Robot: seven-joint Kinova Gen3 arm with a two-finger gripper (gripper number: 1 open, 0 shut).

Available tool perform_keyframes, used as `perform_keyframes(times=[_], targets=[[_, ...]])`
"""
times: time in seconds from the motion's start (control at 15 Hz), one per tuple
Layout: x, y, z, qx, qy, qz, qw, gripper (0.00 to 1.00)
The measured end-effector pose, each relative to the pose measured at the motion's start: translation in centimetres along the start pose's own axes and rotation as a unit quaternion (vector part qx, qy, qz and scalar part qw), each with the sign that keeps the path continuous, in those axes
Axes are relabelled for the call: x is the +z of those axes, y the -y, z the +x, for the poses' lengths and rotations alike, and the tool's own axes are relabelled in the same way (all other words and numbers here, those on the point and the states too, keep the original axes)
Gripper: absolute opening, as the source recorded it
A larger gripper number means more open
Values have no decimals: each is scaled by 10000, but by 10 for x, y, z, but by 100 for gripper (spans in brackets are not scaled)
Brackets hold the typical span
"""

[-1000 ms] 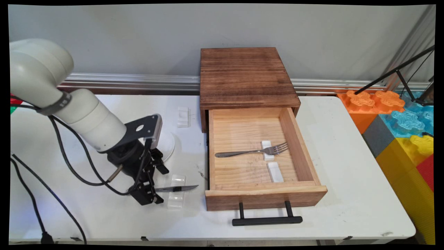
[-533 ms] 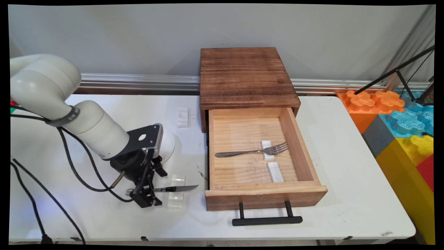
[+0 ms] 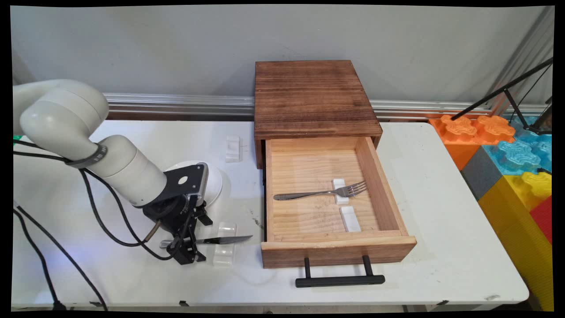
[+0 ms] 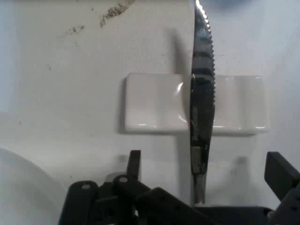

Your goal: Pick up the knife from the right of the white plate

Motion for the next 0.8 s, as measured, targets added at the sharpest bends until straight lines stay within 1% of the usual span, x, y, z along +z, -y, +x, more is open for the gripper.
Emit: perform_keyframes(times=[0.33,0.4,0.8], targets=[[6,1,-3,29,18,35,10000,100],[7,1,-3,34,19,37,10000,0],[6,-1,-6,82,38,27,10000,0]])
